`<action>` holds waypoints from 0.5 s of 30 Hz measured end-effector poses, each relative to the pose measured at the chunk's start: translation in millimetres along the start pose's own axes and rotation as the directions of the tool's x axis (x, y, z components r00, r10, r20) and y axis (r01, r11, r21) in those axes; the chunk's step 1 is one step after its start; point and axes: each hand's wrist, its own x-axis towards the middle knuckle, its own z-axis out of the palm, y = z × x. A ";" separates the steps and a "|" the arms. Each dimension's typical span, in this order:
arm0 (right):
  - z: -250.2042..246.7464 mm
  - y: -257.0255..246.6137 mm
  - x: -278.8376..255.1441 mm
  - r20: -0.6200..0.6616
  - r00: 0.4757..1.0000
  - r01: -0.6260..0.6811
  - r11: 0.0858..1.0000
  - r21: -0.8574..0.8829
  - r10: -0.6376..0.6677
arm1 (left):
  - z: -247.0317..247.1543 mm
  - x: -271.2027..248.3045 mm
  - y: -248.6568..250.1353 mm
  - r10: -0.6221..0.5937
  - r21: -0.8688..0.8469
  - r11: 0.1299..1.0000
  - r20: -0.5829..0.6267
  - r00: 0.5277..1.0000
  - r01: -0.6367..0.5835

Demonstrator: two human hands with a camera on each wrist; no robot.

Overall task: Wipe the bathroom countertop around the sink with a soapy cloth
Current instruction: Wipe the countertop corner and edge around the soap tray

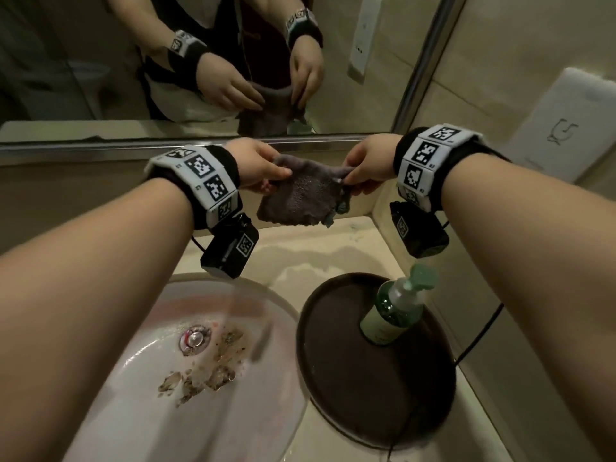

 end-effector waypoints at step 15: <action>-19.2 95.8 83.4 -0.040 0.977 -0.208 0.976 0.062 0.210 | 83.6 103.3 -1.8 0.067 -0.009 0.998 0.058 0.996 -0.067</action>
